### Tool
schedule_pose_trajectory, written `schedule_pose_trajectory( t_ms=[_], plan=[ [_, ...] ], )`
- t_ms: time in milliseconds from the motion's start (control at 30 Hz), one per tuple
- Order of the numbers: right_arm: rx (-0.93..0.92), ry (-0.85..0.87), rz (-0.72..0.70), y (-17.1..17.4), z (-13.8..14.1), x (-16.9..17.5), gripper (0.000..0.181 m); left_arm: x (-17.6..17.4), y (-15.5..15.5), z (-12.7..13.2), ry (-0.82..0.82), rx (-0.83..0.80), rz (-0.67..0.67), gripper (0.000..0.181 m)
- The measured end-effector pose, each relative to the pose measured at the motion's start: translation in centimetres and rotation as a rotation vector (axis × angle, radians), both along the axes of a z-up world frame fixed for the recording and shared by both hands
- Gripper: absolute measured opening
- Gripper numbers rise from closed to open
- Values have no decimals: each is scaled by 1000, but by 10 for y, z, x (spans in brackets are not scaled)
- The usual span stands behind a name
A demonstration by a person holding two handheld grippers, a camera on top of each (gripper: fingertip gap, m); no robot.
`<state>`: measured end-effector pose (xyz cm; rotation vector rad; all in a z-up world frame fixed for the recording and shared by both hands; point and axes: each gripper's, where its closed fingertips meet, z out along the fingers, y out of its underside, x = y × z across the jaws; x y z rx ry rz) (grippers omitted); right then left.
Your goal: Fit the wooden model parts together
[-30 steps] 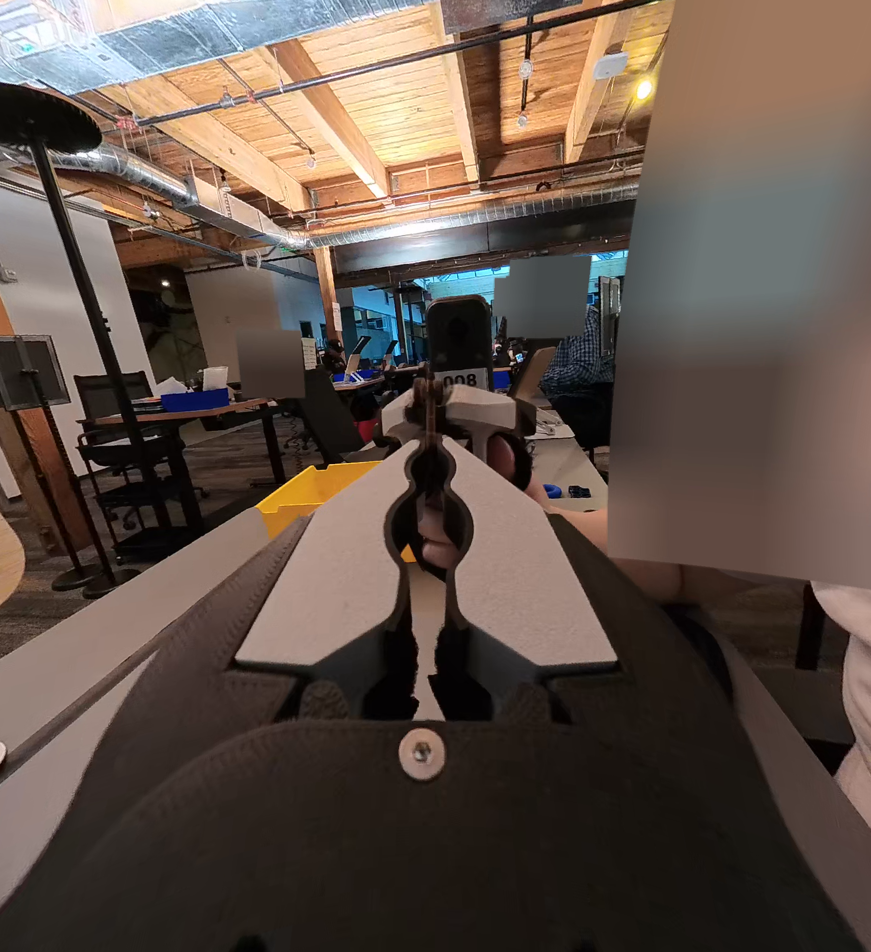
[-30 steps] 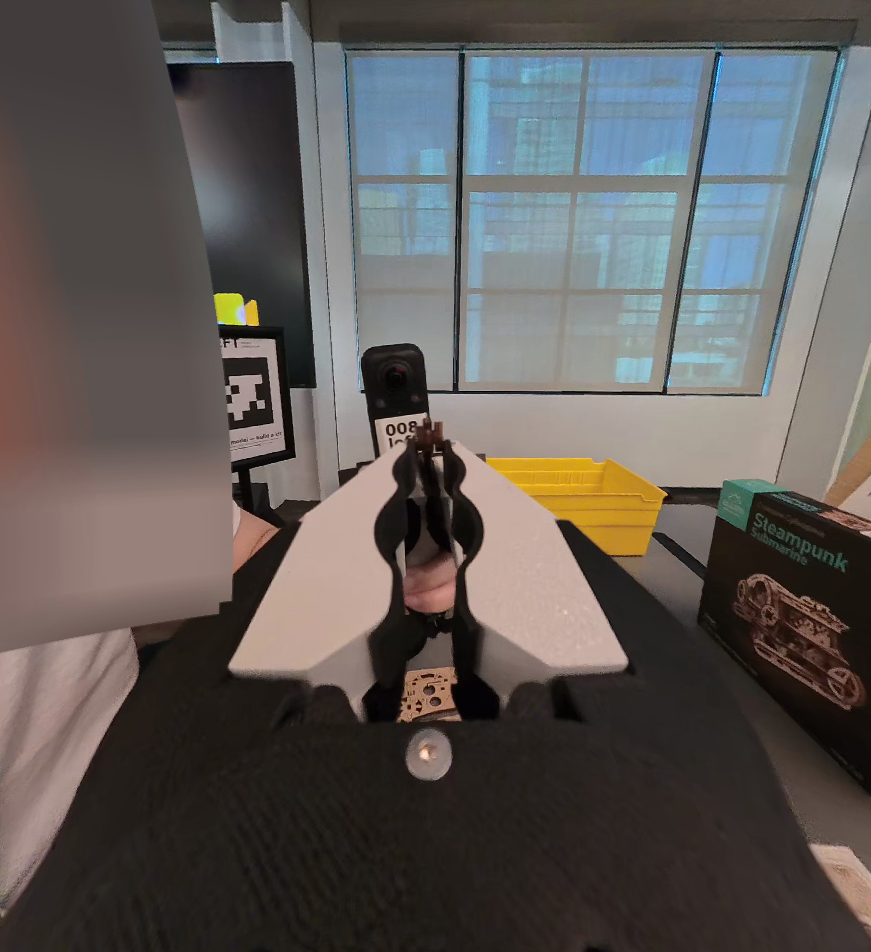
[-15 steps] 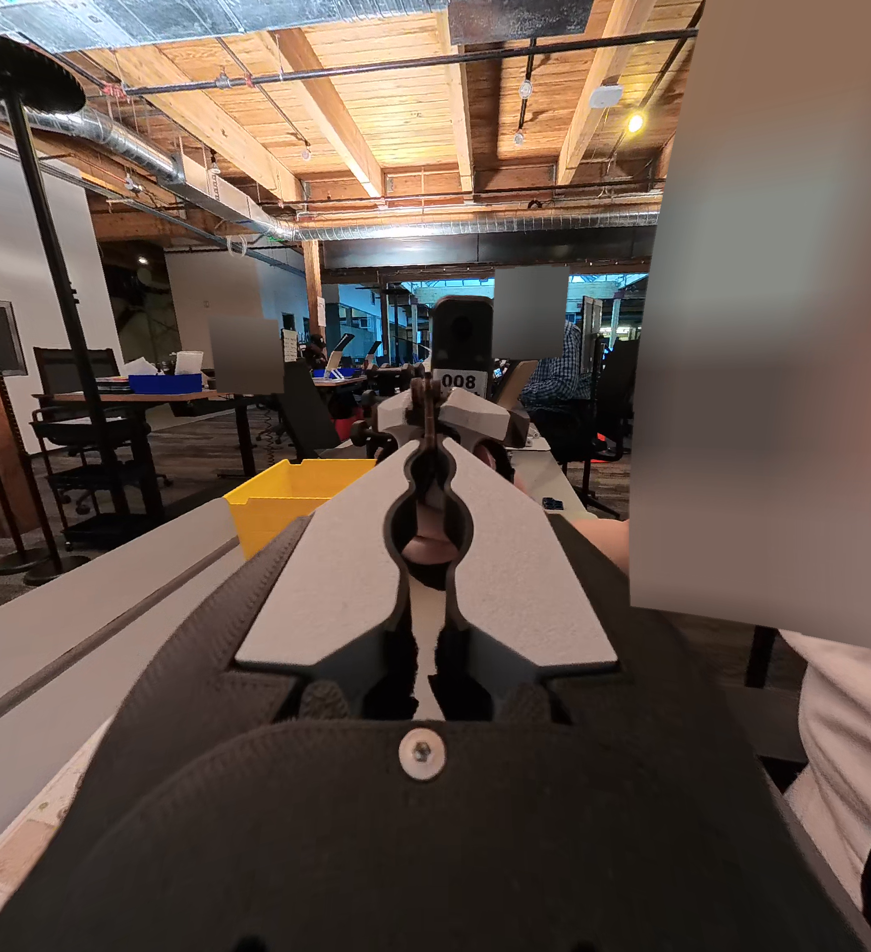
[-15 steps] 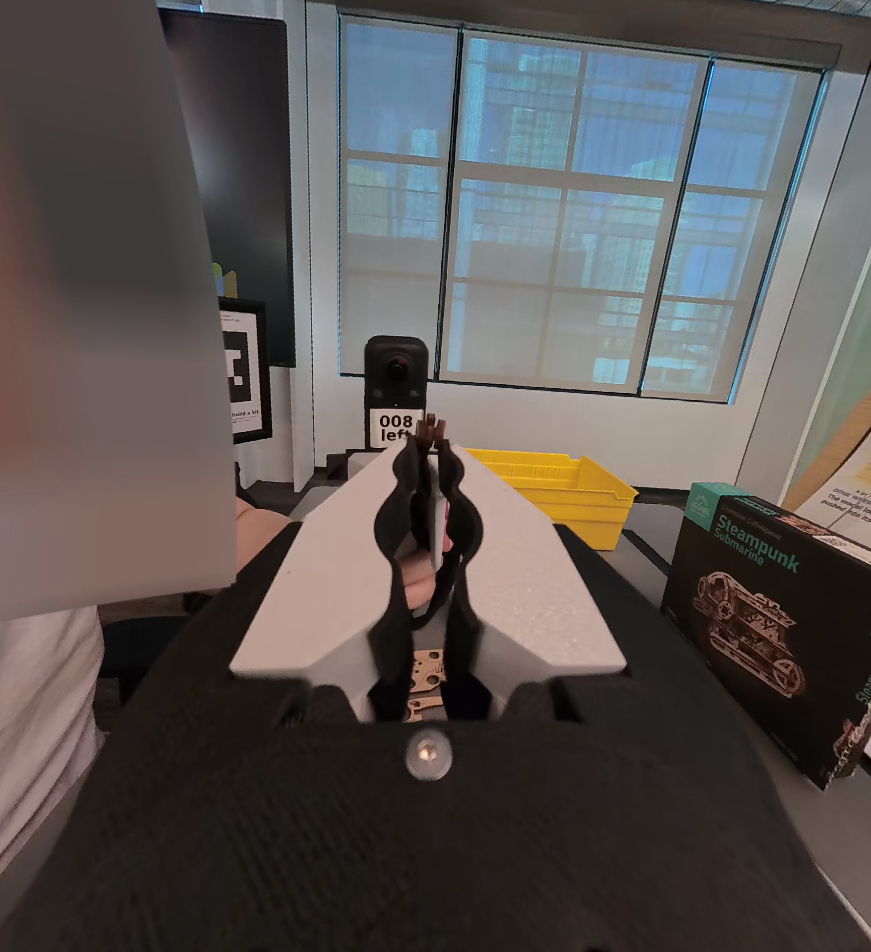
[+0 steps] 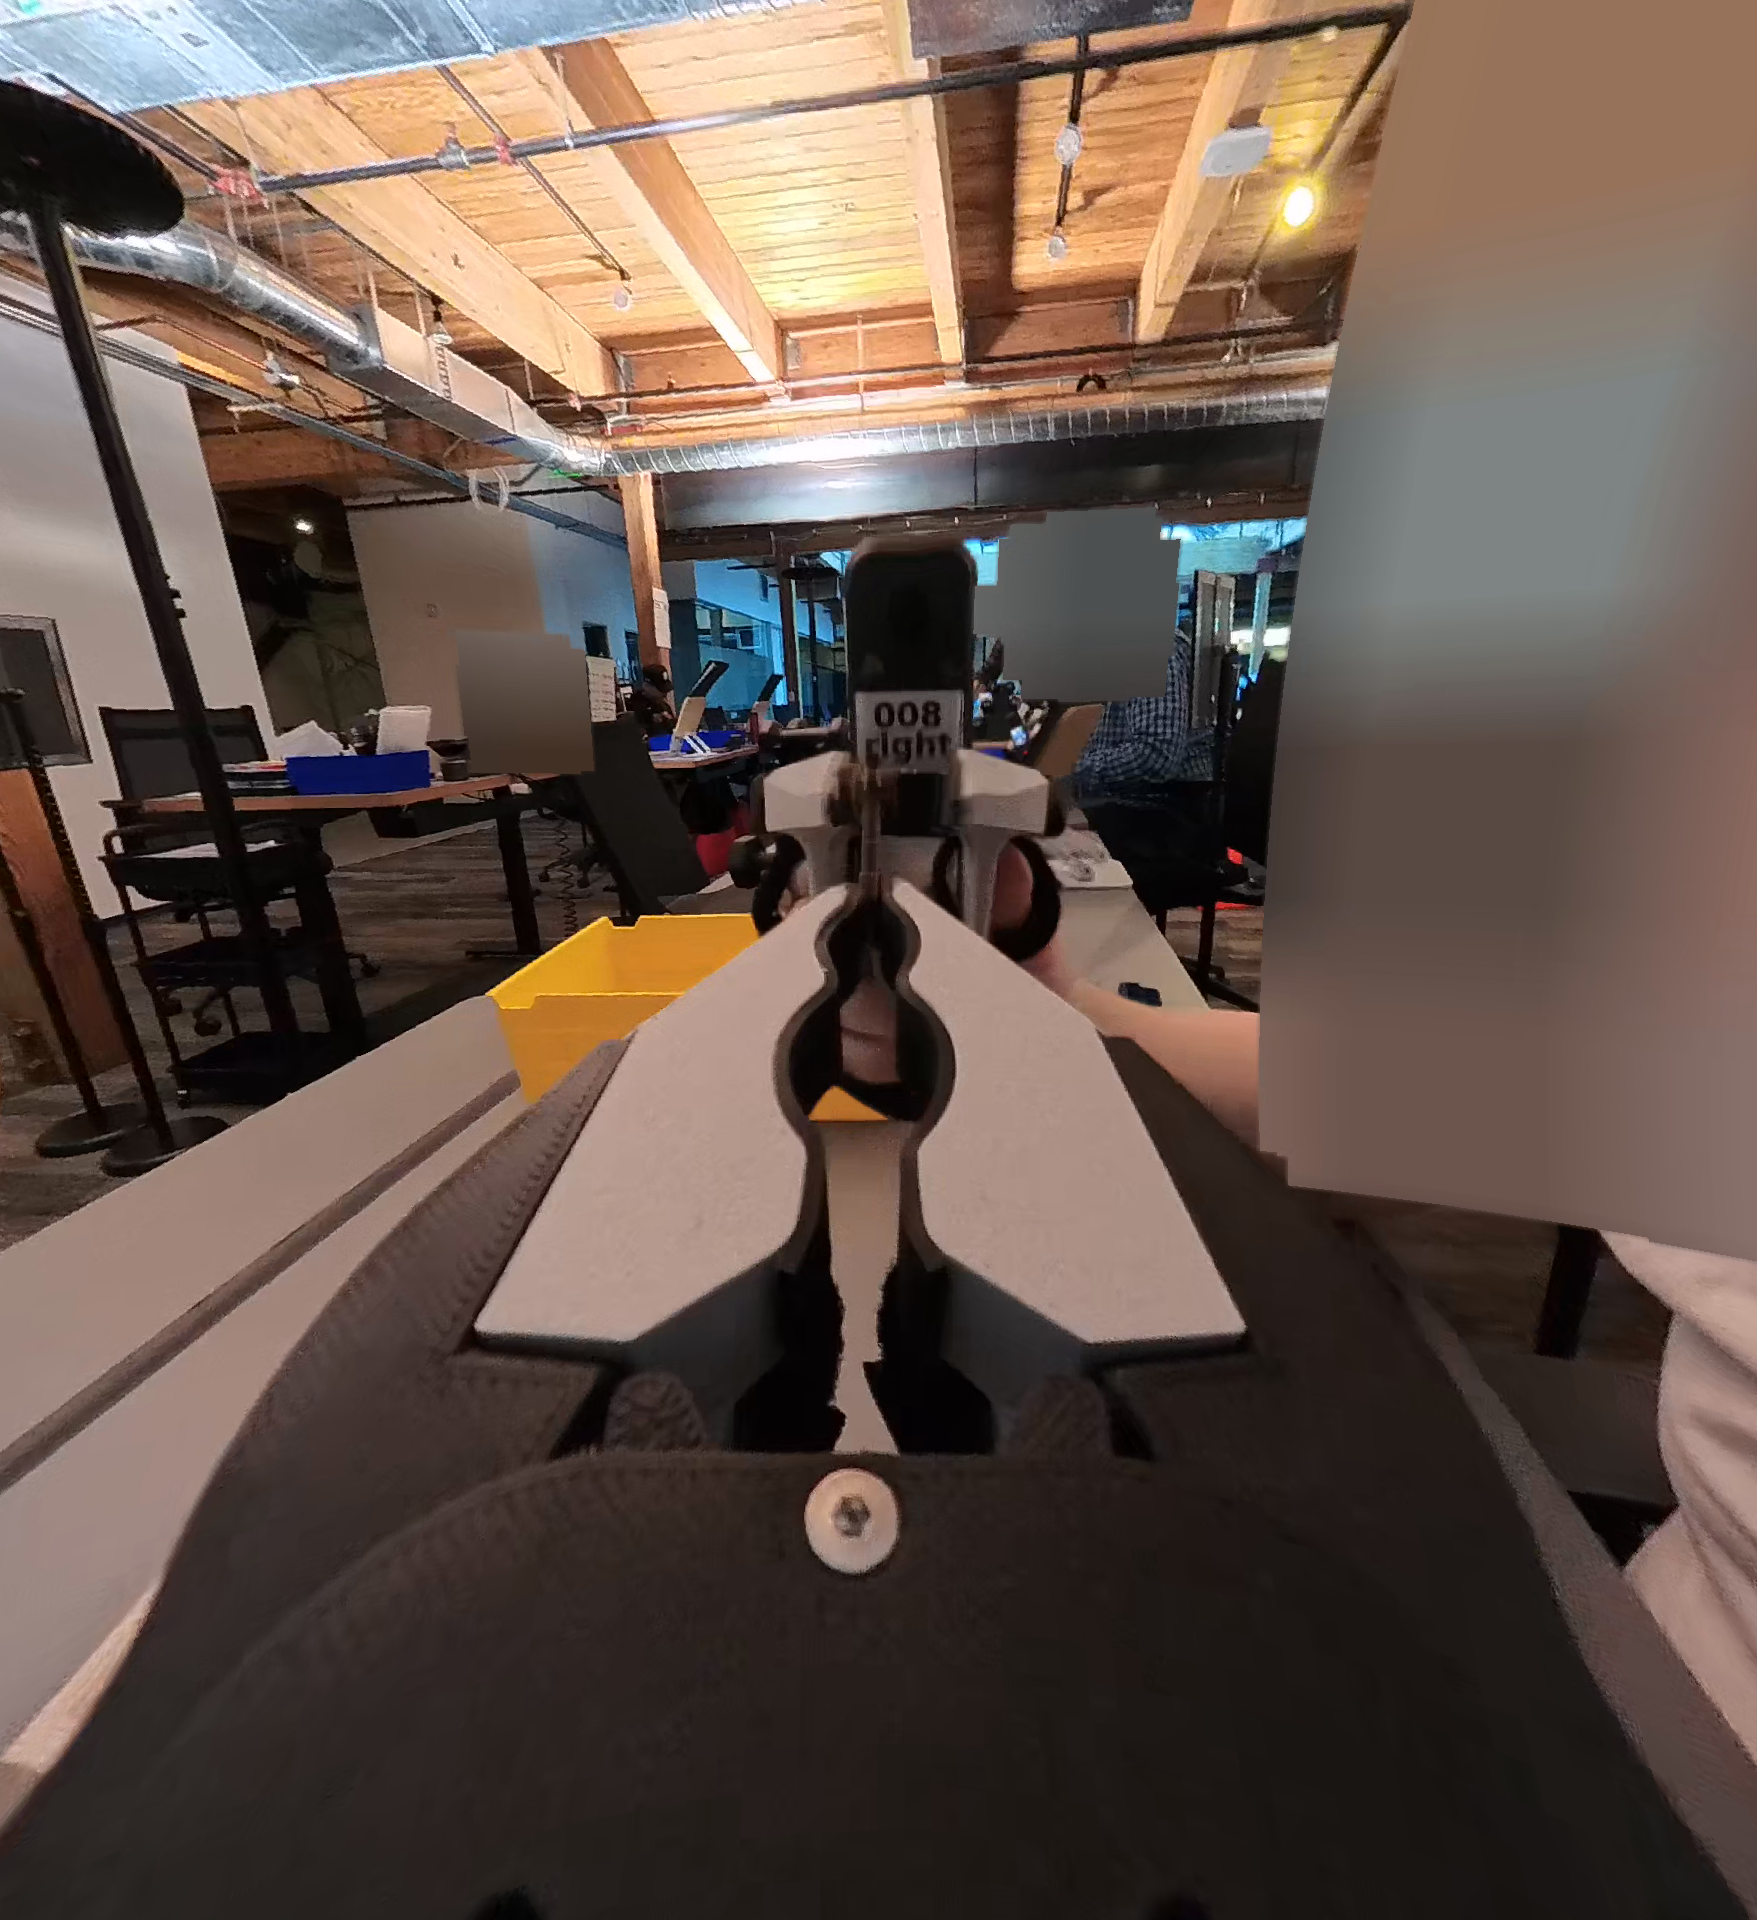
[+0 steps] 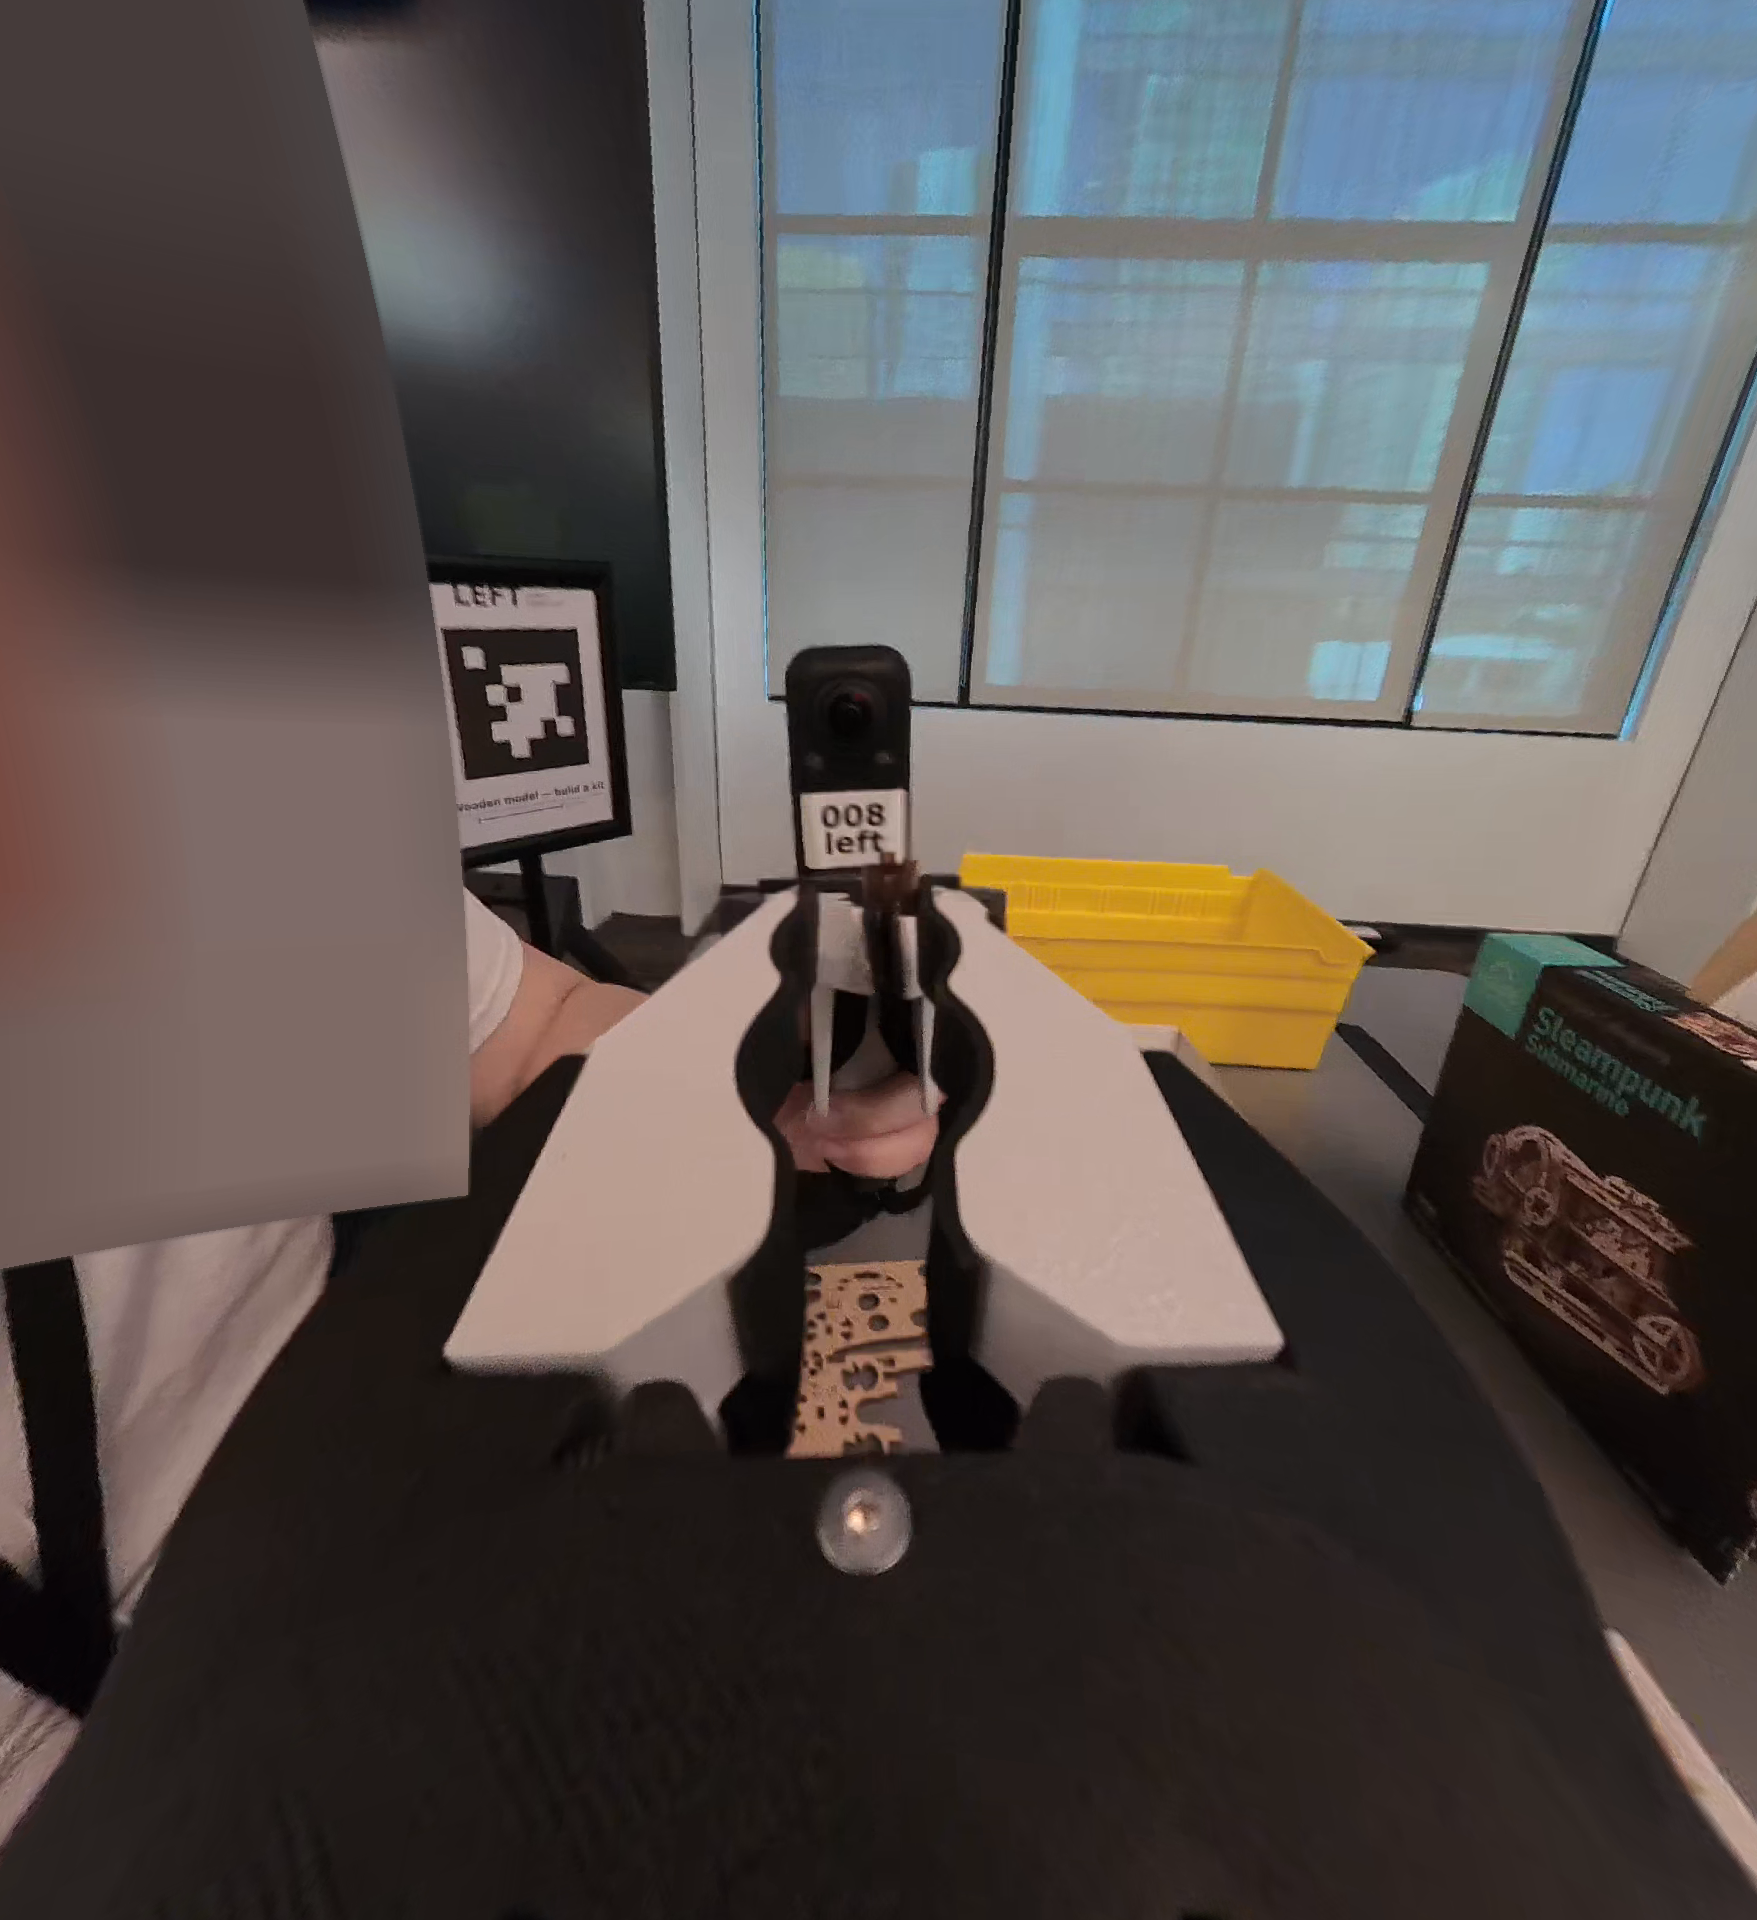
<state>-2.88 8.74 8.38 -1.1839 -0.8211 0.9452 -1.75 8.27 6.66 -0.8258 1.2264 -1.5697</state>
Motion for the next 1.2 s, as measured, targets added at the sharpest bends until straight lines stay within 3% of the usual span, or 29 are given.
schedule_pose_trajectory(
  t_ms=[200,300,467,700,833,1100,1200],
  plan=[
    [41,-46,-18,-4,1,0,14,4,-4,-7,29,176,94,0],
    [74,-172,-36,-8,-9,-5,16,4,-9,-9,43,221,87,0],
    [146,-242,-59,-15,-10,-9,10,5,-19,-14,50,308,84,0],
    [168,-282,-65,-19,-13,-12,8,6,-25,-19,57,326,50,0],
    [271,-341,-104,-23,-16,-13,8,6,-29,-21,58,327,20,0],
    [245,-314,42,-35,-23,-12,8,6,-40,-28,76,344,-45,0],
    [233,-297,45,-31,-23,-9,8,10,-36,-28,83,355,6,0]
  ],
)
